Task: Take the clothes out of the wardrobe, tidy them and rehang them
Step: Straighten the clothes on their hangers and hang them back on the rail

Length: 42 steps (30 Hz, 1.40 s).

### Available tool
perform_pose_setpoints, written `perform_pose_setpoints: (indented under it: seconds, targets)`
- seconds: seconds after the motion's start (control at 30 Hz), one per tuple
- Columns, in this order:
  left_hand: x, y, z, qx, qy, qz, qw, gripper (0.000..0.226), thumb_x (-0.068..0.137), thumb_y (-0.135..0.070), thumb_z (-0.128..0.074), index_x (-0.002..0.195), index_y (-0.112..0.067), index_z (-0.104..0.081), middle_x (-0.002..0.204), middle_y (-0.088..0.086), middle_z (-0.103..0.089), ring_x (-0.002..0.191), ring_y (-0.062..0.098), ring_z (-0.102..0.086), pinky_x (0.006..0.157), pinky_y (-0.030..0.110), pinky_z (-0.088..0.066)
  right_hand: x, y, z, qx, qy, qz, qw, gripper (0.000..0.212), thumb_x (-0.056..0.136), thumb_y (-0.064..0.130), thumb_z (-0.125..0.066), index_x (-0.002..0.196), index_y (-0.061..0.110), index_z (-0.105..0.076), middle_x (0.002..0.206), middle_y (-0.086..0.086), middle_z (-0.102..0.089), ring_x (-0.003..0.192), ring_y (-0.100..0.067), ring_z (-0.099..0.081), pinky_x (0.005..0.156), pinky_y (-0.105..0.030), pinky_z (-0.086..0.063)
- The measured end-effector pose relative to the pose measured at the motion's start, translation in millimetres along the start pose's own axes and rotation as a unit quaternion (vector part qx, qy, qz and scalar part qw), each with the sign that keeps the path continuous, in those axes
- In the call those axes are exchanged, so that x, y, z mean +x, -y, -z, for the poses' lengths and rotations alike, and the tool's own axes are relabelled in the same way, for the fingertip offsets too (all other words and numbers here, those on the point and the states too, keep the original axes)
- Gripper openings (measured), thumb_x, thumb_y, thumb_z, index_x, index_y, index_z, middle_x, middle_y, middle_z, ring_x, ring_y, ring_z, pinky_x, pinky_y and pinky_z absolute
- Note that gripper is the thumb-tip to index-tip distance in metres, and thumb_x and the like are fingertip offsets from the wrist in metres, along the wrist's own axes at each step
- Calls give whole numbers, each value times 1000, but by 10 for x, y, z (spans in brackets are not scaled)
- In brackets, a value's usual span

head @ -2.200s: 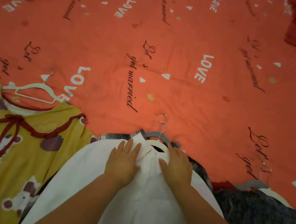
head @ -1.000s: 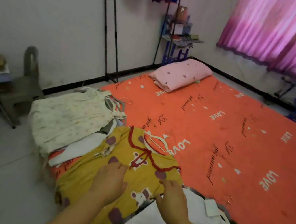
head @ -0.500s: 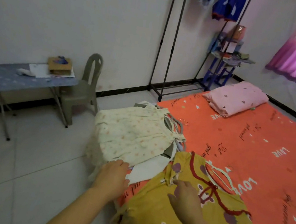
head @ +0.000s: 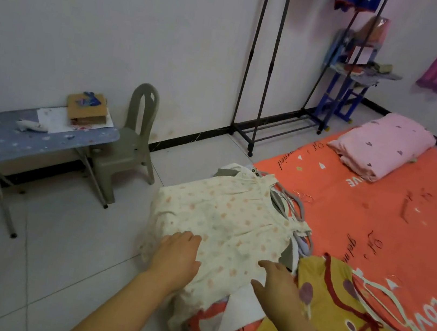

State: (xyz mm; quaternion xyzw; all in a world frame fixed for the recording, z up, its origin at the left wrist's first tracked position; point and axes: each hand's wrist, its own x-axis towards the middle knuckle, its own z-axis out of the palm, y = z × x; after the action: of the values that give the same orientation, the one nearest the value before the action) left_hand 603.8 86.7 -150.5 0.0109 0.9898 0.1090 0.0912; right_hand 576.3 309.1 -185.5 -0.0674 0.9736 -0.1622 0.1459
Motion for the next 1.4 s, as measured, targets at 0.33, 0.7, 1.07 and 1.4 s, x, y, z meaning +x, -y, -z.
perform_pose_setpoints:
  seconds: [0.33, 0.7, 1.07, 1.4]
  targets:
    - [1469, 382, 362, 40, 58, -71, 995, 48, 93, -41, -45, 136, -20, -37, 136, 0, -44, 120, 20, -44, 101, 35, -33, 1161, 361, 227, 37, 0, -78, 996, 47, 92, 37, -54, 136, 24, -43, 137, 0, -45, 121, -19, -48, 97, -30, -41]
    - [3185, 603, 514, 73, 114, -277, 951, 49, 93, -41, -44, 137, -22, -35, 136, -2, -44, 121, 18, -44, 98, 32, -33, 2059, 639, 219, 78, -26, -272, 959, 46, 91, 38, -54, 135, 26, -43, 133, -1, -47, 118, -21, -49, 97, -31, -42]
    - [4088, 277, 336, 89, 180, -365, 909, 47, 94, -41, -44, 136, -21, -37, 137, -1, -44, 121, 19, -44, 100, 33, -35, 2576, 522, 223, 96, -41, -359, 927, 46, 91, 38, -55, 134, 26, -46, 133, 0, -49, 118, -19, -50, 97, -30, -42]
    - [4809, -242, -242, 94, 214, -316, 920, 50, 95, -47, -40, 140, -27, -31, 144, -7, -38, 127, 13, -40, 107, 29, -28, 3597, -648, 207, 129, -27, -345, 929, 40, 92, 29, -54, 130, 18, -49, 130, -6, -51, 114, -24, -52, 96, -33, -43]
